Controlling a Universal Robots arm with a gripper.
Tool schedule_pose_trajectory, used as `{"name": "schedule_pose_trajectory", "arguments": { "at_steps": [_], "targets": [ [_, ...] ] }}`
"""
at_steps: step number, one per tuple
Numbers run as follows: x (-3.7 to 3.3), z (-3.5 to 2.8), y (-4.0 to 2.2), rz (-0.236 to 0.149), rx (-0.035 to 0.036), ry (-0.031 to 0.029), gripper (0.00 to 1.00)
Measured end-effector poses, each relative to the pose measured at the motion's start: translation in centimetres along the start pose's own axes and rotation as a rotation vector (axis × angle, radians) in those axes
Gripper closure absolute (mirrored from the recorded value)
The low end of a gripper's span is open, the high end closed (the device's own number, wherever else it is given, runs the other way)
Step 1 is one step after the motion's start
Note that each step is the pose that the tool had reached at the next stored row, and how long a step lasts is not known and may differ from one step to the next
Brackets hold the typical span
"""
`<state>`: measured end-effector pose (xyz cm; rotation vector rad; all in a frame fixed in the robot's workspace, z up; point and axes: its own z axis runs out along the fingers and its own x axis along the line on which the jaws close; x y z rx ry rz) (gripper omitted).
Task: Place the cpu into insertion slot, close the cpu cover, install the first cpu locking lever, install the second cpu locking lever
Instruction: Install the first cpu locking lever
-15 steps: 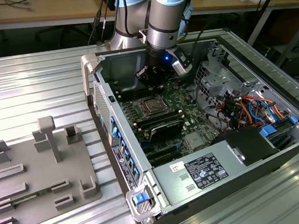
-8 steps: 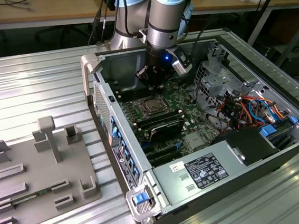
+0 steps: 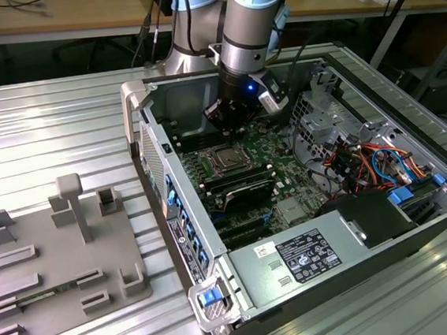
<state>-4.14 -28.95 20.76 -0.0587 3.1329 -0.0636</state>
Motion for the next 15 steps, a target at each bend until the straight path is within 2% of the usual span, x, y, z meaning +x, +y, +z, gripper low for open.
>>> {"name": "schedule_pose_trajectory", "arguments": {
  "at_steps": [15],
  "targets": [
    [-0.14, 0.2, -0.12, 0.0, 0.001, 0.0, 0.89]
  ]
}}
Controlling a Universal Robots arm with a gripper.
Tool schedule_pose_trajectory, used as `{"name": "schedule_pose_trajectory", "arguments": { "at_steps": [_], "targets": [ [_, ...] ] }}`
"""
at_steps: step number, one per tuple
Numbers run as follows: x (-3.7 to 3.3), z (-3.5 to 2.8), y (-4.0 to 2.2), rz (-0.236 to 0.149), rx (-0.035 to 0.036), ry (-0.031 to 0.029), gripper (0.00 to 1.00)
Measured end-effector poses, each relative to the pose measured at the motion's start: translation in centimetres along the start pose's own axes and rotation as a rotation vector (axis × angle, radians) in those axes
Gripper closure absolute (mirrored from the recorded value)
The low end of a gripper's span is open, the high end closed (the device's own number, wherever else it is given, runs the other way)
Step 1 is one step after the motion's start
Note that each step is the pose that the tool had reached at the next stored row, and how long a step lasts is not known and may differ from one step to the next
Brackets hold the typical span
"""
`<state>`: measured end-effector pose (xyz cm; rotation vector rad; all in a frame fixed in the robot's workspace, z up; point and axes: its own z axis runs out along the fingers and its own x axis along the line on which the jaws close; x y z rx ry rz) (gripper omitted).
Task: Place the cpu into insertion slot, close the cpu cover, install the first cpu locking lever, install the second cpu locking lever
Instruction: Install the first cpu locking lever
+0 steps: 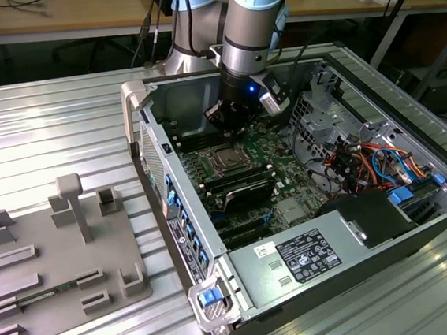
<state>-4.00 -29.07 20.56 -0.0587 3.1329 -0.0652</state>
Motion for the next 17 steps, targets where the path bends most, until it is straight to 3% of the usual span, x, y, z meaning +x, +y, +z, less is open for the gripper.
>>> {"name": "schedule_pose_trajectory", "arguments": {
  "at_steps": [6, 11, 17],
  "targets": [
    [-0.05, 0.05, 0.01, 0.0, -0.0005, -0.0002, 0.89],
    [-0.05, -0.99, -0.04, 0.0, -0.0001, -0.0001, 0.89],
    [0.47, -1.41, -0.04, 0.0, -0.0018, -0.0001, 0.89]
  ]
}}
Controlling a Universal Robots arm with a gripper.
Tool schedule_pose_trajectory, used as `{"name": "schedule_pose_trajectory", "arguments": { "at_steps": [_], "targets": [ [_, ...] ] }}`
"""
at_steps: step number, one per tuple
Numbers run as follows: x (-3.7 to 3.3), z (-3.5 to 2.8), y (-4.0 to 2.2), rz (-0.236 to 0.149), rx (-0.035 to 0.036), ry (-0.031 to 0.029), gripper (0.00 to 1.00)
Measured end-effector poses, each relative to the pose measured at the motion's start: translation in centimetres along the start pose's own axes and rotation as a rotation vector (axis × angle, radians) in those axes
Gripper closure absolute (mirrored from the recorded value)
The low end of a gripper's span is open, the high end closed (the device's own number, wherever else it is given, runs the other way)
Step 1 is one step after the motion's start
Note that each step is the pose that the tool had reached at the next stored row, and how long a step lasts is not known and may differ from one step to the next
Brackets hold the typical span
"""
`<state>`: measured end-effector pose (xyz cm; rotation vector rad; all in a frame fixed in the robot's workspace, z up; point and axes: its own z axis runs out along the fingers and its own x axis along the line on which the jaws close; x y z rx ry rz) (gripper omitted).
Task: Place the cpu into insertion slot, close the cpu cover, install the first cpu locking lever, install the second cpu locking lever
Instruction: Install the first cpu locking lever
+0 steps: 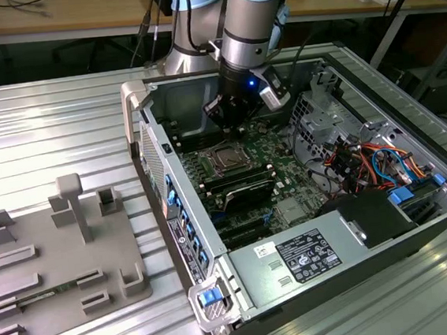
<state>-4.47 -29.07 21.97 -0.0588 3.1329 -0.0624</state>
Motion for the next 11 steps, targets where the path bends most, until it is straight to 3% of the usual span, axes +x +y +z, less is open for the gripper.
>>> {"name": "schedule_pose_trajectory", "arguments": {
  "at_steps": [11],
  "targets": [
    [0.92, -0.75, 0.03, 0.0, -0.0003, 0.0, 0.89]
  ]
}}
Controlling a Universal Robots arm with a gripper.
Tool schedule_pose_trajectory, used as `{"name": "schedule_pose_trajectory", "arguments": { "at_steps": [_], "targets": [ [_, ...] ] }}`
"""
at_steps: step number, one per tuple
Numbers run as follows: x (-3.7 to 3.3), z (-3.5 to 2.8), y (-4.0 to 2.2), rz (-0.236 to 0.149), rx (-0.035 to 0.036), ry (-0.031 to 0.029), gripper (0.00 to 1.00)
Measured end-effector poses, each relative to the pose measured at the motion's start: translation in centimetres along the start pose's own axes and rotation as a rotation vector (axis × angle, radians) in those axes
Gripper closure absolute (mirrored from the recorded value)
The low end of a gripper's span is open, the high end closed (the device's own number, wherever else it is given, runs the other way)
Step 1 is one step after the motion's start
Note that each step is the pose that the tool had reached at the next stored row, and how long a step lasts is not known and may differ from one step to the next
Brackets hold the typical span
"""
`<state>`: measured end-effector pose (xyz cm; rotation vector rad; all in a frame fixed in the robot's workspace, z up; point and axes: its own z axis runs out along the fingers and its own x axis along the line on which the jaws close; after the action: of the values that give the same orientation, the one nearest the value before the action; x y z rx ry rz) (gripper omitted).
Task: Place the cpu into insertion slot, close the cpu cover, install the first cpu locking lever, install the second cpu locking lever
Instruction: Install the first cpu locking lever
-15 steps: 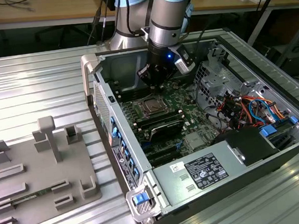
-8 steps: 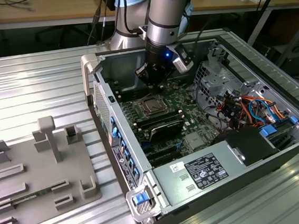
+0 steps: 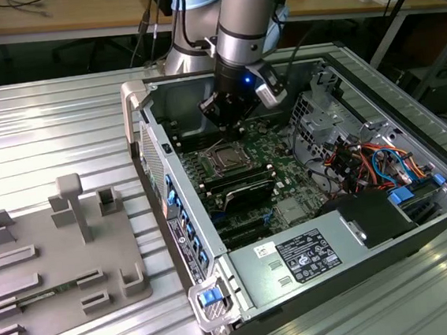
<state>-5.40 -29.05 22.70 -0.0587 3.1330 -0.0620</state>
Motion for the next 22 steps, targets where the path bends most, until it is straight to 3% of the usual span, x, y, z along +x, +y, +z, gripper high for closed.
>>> {"name": "schedule_pose_trajectory", "arguments": {
  "at_steps": [12, 22],
  "targets": [
    [0.45, -1.49, 0.01, 0.0, 0.0, -0.0006, 0.89],
    [0.6, -1.33, 0.37, -0.001, -0.0004, -0.0022, 0.89]
  ]
}}
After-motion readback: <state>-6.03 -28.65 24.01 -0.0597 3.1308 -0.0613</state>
